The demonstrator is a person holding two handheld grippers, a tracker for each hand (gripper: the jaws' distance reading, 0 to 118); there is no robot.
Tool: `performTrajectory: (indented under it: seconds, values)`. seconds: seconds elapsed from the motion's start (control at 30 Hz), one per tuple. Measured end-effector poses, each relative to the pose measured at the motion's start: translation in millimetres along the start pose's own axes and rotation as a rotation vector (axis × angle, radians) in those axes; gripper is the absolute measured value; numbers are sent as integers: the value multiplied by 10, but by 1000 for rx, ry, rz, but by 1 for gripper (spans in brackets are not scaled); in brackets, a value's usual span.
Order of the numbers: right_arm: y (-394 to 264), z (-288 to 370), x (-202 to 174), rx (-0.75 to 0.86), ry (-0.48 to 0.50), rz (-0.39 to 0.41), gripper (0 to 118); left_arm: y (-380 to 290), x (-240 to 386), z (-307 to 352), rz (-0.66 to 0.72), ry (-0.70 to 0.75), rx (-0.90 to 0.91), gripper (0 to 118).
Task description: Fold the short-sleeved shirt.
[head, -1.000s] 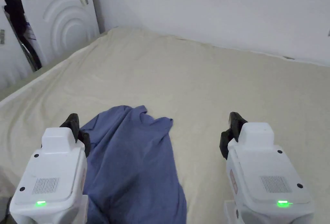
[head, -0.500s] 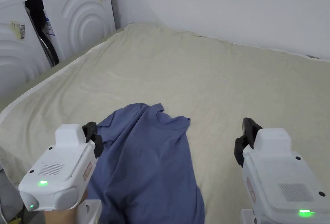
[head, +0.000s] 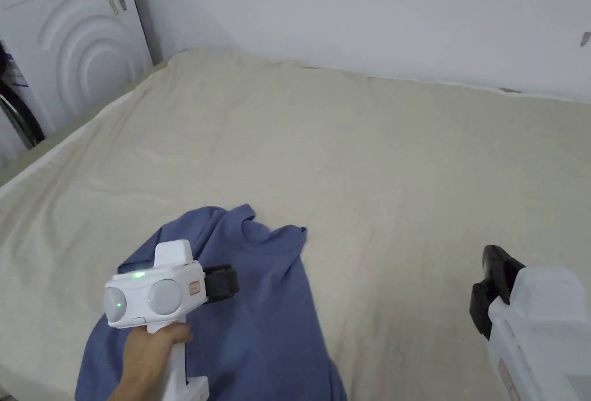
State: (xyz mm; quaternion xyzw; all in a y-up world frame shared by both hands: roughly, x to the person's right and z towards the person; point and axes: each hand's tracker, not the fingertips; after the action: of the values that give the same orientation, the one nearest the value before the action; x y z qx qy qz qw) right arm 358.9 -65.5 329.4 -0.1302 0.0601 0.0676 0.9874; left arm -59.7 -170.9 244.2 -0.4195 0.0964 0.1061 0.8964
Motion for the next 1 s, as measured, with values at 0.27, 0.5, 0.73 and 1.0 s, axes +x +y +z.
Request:
performTrajectory:
  seconds: [0.27,0.5,0.73,1.0]
  values:
    - [-146,-35,326,-62,-64,-16,1,-280,98,-397,-17,38,-88,43]
    - [-120,70,471,-48,-75,-35,1,-214,185,-180,-66,-71,-58,6]
    - [-86,281,653,-15,-80,-80,1,118,548,751,-81,-286,126,6]
    - [-23,659,983,51,-119,-107,1,691,1623,1648,-211,-493,289,6]
